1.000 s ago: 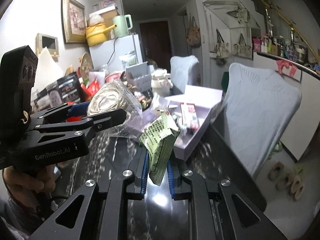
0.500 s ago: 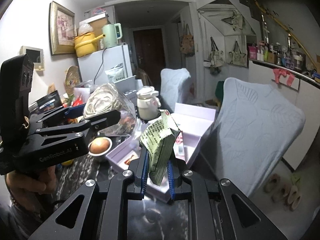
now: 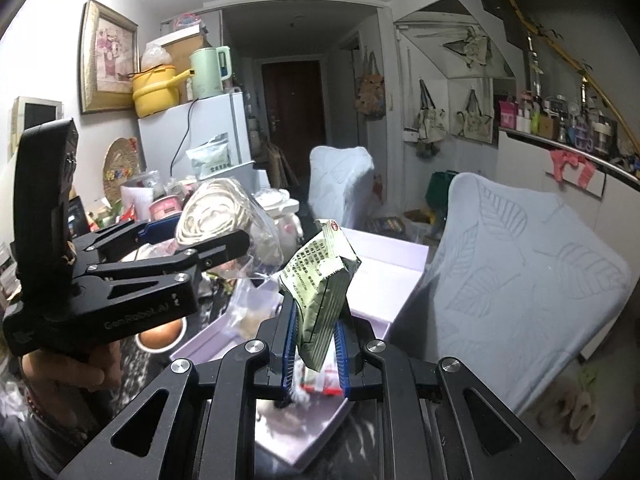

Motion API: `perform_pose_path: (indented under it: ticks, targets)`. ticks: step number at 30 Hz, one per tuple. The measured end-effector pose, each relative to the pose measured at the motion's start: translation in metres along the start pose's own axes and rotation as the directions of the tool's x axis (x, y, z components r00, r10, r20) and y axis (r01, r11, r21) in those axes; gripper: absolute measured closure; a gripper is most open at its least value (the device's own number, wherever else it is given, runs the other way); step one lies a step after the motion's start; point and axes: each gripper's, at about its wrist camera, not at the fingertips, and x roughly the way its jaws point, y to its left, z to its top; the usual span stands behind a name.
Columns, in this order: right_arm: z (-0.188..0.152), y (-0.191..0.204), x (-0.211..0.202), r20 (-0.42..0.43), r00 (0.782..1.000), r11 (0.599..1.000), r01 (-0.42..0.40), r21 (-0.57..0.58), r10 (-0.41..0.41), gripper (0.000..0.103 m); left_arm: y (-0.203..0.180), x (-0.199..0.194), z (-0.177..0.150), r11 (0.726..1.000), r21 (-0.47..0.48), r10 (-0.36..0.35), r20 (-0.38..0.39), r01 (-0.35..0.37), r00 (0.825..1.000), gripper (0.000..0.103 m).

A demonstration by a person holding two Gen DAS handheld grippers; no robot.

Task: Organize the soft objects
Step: 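Lift the cable bag and green-and-white packet and carry both over the box, then lower both grippers into the box and open them to release the cable bag and packet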

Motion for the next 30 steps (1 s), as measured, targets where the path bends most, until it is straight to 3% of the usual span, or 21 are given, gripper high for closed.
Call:
perform_pose_path:
  ticks: [7, 16, 30]
  targets:
    - [0.01, -0.01, 0.036, -0.016, 1.0, 1.0, -0.011, 0.028, 0.012, 0.086, 0.015, 0.04, 0.006, 0.999, -0.015, 0.043, -0.044, -0.044, 0.998, 0.04]
    - [0.007, -0.02, 0.084, -0.084, 0.996, 0.998, -0.03, 0.06, 0.035, 0.086, 0.025, 0.094, -0.01, 0.998, -0.011, 0.065, -0.166, -0.068, 0.984, 0.04]
    - [-0.023, -0.031, 0.135, -0.232, 0.971, 0.994, -0.034, 0.099, 0.056, 0.086, 0.02, 0.147, -0.05, 0.998, 0.032, 0.07, -0.356, -0.063, 0.932, 0.04]
